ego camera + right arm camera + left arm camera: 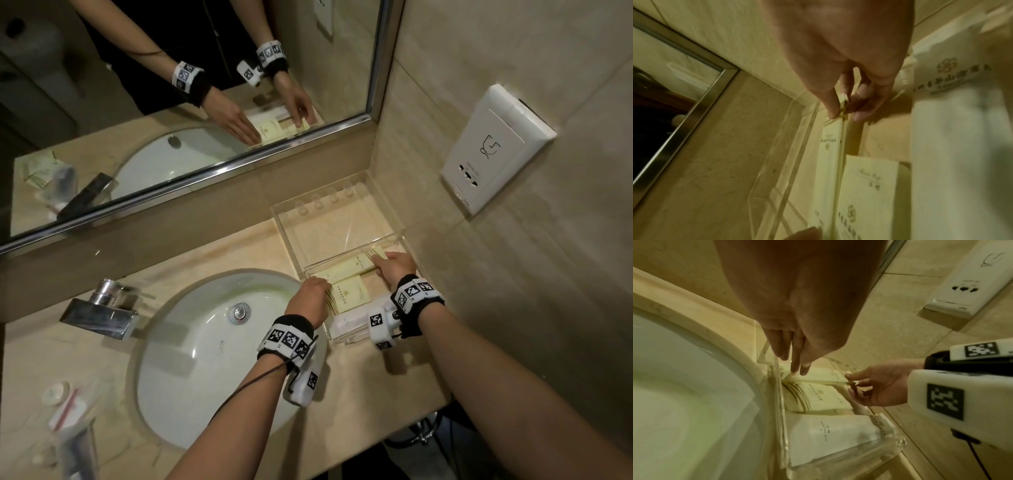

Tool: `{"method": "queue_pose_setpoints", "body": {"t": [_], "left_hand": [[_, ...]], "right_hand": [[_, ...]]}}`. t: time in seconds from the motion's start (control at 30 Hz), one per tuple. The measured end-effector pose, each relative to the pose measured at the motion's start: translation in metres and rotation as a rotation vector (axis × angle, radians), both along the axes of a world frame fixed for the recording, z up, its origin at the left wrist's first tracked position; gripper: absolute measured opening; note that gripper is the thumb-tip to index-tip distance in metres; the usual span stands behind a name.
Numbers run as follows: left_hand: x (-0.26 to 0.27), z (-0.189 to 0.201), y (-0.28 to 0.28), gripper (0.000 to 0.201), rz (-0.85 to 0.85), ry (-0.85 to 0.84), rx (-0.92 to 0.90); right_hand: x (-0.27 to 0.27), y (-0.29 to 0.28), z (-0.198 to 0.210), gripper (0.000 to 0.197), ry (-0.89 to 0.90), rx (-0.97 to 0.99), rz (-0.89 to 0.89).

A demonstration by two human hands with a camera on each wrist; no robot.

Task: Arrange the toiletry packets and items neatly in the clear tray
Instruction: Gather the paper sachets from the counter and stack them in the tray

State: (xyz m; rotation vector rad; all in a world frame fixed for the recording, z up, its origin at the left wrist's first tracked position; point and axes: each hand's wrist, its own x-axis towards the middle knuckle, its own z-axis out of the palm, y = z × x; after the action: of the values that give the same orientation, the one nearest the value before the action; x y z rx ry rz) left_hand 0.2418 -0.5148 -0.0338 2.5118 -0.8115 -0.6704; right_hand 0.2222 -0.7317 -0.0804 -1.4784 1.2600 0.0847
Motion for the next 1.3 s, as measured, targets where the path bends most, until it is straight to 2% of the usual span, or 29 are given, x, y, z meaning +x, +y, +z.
{"method": "queue_pose_setpoints", "body": {"t": [0.13,0.23,0.33,0.4,0.5,0.63,0.7,0.8,0.87,0.9,0.97,1.0,1.07,1.1,1.13,1.2,1.23,1.3], "left_hand": [[0.005,0.009,0.001,0.033,0.098,-0.014,-0.071],[0.014,0.027,-0.003,0.024,0.195,-0.092,-0.19],[0.027,0.044,-0.014,0.027,0.243,-0.101,-0.305],[0.035,0.056,-0.026,0.034,0.246,-0.1,-0.345],[0.043,0.069,-0.041,0.04,0.228,-0.068,-0.37],[0.049,0.074,-0.045,0.023,0.299,0.047,-0.413],[0.048,0.07,-0.042,0.017,0.476,0.148,-0.522],[0.04,0.059,-0.034,0.017,0.84,0.431,-0.727],[0.032,0.052,-0.032,0.015,1.057,0.705,-0.856],[0.027,0.05,-0.032,0.015,1.115,0.819,-0.906],[0.017,0.039,-0.033,0.033,1.17,0.982,-0.993],[0.012,0.035,-0.034,0.036,1.187,1.04,-1.034],[0.003,0.03,-0.036,0.031,1.16,1.059,-0.999],[0.002,0.025,-0.036,0.03,1.092,0.981,-0.891],[0.0,0.024,-0.035,0.032,0.968,0.843,-0.732],[-0.003,0.02,-0.032,0.031,0.626,0.438,-0.382],[-0.006,0.02,-0.031,0.027,0.467,0.267,-0.26],[-0.013,0.015,-0.03,0.03,0.234,0.109,-0.12]], "right_hand": [[-0.006,-0.006,0.008,0.044,-0.059,0.054,0.013],[-0.013,-0.002,0.04,0.035,-0.206,0.113,-0.058],[-0.016,0.005,0.073,0.036,-0.361,0.04,-0.057],[-0.012,0.008,0.09,0.035,-0.456,-0.016,-0.007],[-0.002,0.016,0.114,0.028,-0.553,-0.066,0.194],[0.003,0.022,0.128,0.026,-0.631,-0.054,0.271],[-0.002,0.02,0.13,0.036,-0.537,0.021,0.326],[-0.019,0.017,0.121,0.047,-0.34,0.141,0.411],[-0.028,0.013,0.107,0.047,-0.308,0.222,0.285],[-0.031,0.012,0.1,0.047,-0.325,0.322,0.193],[-0.034,0.015,0.089,0.05,-0.382,0.551,0.055],[-0.034,0.017,0.083,0.049,-0.388,0.604,0.008],[-0.033,0.021,0.073,0.036,-0.392,0.584,-0.073],[-0.032,0.022,0.068,0.032,-0.387,0.546,-0.12],[-0.031,0.022,0.063,0.036,-0.39,0.502,-0.179],[-0.028,0.02,0.051,0.047,-0.379,0.395,-0.301],[-0.027,0.018,0.047,0.044,-0.365,0.348,-0.347],[-0.024,0.018,0.043,0.03,-0.328,0.267,-0.397]]}}
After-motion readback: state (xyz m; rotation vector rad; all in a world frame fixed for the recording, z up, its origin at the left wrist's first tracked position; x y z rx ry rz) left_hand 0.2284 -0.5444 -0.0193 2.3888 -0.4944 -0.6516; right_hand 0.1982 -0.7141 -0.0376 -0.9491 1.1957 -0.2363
